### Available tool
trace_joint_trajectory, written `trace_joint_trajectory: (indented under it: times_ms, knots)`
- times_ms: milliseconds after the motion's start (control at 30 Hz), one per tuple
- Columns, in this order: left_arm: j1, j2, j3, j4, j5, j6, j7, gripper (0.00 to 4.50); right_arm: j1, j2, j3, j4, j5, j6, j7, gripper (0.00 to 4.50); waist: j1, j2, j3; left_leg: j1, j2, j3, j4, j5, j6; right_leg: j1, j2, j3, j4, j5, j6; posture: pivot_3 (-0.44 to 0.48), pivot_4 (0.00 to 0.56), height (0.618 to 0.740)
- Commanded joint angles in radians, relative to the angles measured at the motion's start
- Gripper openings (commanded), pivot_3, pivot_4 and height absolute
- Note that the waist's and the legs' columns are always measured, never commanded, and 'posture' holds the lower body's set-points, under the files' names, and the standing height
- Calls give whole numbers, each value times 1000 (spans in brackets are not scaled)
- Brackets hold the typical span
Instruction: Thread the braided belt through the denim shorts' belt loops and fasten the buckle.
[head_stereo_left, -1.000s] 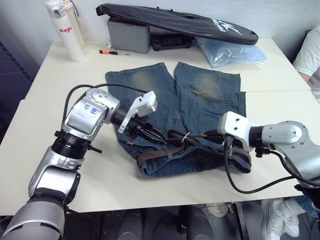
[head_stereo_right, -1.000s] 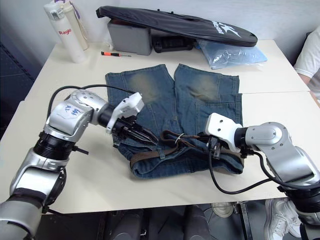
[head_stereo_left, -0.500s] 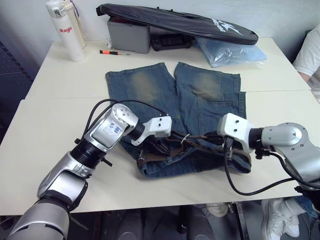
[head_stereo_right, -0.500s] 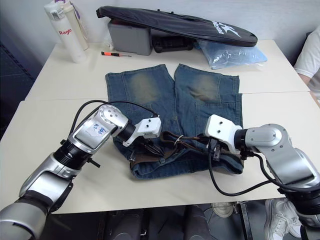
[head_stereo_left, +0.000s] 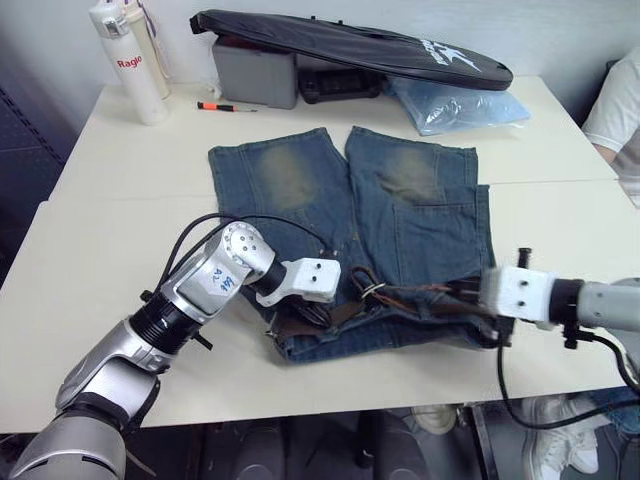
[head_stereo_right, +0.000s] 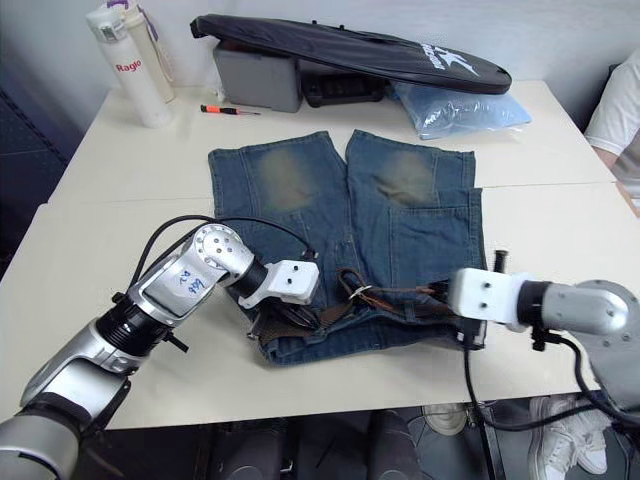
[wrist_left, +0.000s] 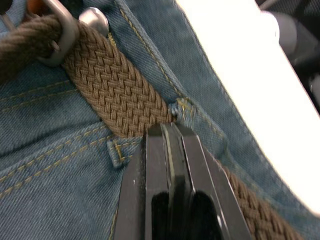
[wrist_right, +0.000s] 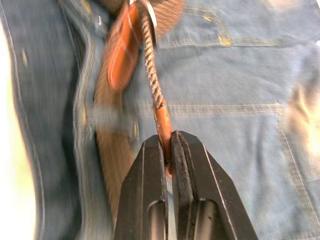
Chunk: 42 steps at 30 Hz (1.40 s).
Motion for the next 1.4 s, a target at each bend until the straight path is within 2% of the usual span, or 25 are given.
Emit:
trace_joint_trajectory:
  times_ms: [33, 133, 233, 433, 633, 900, 967, 1000, 1100, 1167, 1233, 1267, 1400]
  knots:
    - [41, 54, -55, -19, 37, -10, -66, 19, 91, 10, -168, 203, -68, -305, -41, 0, -3, 0, 0, 0, 0, 0, 0, 0, 0, 0, 0, 0, 0, 0, 0, 0, 150, 740]
    - [47, 86, -62, -11, 44, -37, -94, 19, 148, 1, -233, 398, -117, -528, -81, 0, -4, 0, 0, 2, 0, 1, -1, 0, 0, 1, 0, 0, -1, 0, 0, 0, 150, 740]
    - [45, 102, -63, 3, 53, -60, -105, 19, 170, -9, -262, 540, -134, -660, -107, 0, -4, 0, 0, 3, 0, 1, -1, 0, 0, 2, 0, 0, -1, 0, 0, 0, 150, 740]
    - [52, 126, -73, 12, 64, -94, -131, 19, 211, -13, -220, 706, -170, -854, -150, 0, -1, 1, 0, 12, 0, 0, -2, -1, 1, 12, 0, 0, -4, 0, 0, 0, 150, 740]
    - [67, 146, -70, 12, 68, -111, -146, 19, 217, -14, -185, 774, -197, -937, -192, 0, -3, 1, -1, 15, 0, 1, -2, -3, 2, 16, 0, 1, -6, 0, 0, 0, 150, 740]
    - [78, 135, -46, 37, 61, -124, -138, 19, 219, 10, -91, 609, -89, -863, -165, 0, -5, 3, -2, 16, 0, 1, -2, -3, 2, 16, 0, 1, -5, 0, -1, 0, 150, 740]
    - [83, 122, -25, 48, 44, -129, -132, 0, 223, -1, -90, 603, -61, -844, -152, 838, -5, 3, -2, 16, 0, 1, -2, -3, 2, 16, 0, 1, -4, -1, -1, 0, 150, 740]
    - [82, 112, -11, 53, 30, -123, -128, 0, 222, -8, -94, 607, -55, -844, -148, 1040, -5, 3, -2, 16, 0, 1, -2, -3, 2, 16, 0, 1, -4, -1, -1, 0, 150, 740]
    - [79, 76, 44, 58, -23, -75, -114, 0, 209, -22, -113, 627, -44, -851, -141, 2260, -5, 5, -3, 16, 0, 1, -2, -3, 2, 16, 0, 1, -4, -1, -1, 0, 150, 740]
    - [72, 49, 87, 57, -27, -68, -64, 0, 192, -34, -127, 655, -33, -856, -136, 3265, -6, 5, -2, 17, 0, 2, -2, -3, 2, 16, 0, 2, -4, -1, -1, 0, 150, 740]
    - [63, -9, 157, 34, -92, 25, -14, 0, 165, -44, -138, 688, -5, -840, -127, 4182, -3, 5, -2, 17, 0, 2, -2, -3, 2, 16, 0, 2, -4, -1, -1, 0, 150, 740]
    - [59, -40, 197, 17, -134, 77, 9, 0, 148, -48, -142, 701, 13, -826, -122, 4490, -2, 5, -2, 16, 0, 2, -1, -3, 2, 16, 0, 2, -3, 0, -1, 0, 150, 740]
    - [16, -145, 386, 5, -247, 215, 158, 0, 75, -54, -151, 721, 78, -757, -85, 4490, -5, 5, -2, 15, 0, 1, -1, -3, 2, 16, 0, 2, -3, 0, 0, 0, 150, 740]
